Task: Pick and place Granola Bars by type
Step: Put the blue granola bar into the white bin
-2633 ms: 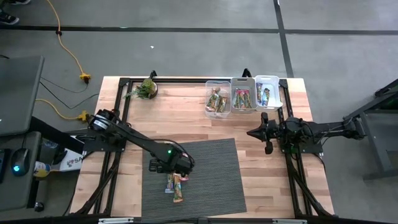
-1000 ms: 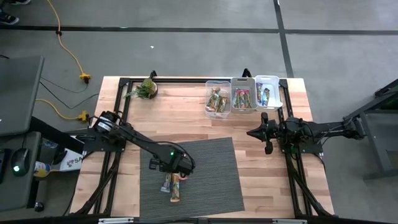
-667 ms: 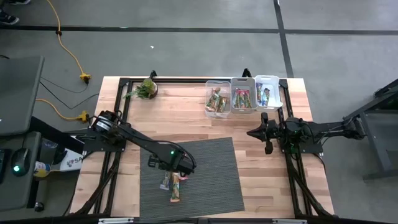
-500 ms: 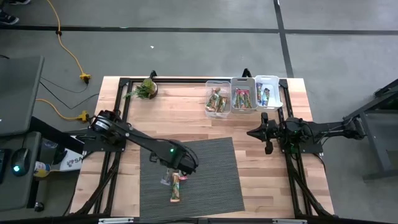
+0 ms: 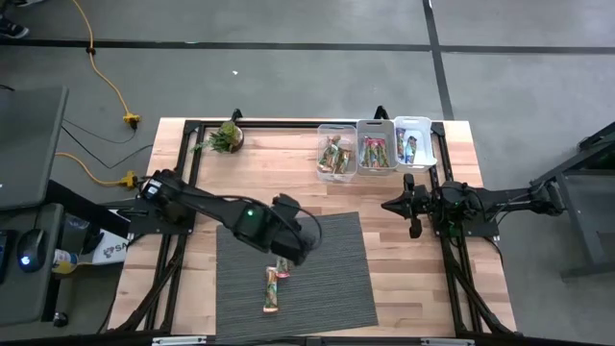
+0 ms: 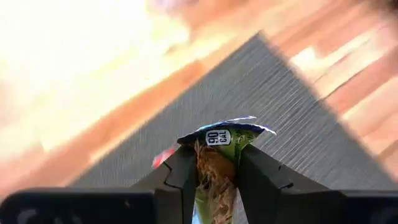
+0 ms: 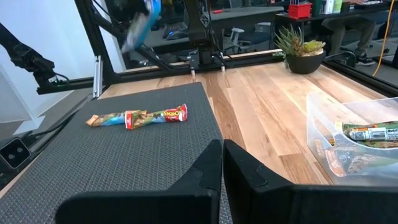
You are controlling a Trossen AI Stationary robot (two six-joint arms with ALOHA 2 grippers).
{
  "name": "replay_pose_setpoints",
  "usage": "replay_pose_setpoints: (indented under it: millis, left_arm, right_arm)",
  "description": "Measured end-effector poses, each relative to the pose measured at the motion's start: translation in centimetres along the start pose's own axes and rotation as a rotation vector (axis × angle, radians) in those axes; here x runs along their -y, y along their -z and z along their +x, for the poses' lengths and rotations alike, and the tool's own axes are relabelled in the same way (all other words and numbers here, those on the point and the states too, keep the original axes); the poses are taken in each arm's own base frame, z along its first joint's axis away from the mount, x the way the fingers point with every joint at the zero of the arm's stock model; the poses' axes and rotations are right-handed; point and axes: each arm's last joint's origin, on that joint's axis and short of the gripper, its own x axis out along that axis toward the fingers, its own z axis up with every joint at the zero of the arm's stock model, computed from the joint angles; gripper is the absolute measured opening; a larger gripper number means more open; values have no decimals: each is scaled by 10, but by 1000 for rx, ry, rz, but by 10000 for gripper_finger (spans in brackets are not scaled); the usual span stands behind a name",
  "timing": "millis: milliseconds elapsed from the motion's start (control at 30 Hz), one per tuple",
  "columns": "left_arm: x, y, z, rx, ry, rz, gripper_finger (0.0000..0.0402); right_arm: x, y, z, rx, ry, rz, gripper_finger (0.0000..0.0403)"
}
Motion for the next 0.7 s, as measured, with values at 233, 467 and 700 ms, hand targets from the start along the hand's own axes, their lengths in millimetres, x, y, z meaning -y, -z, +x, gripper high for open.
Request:
replay_pose_setpoints:
  millis: [233, 467, 700]
  left_arm:
    - [7, -28, -38, 233, 119, 95, 94]
    - [22, -48, -55, 417, 229, 226, 94]
    - [24, -86, -45, 462, 308, 302, 94]
  right_arm:
    - [0, 0, 0, 0, 0, 0, 0]
    - [0, 0, 0, 0, 0, 0, 0]
    - [0, 0, 0, 0, 0, 0, 0]
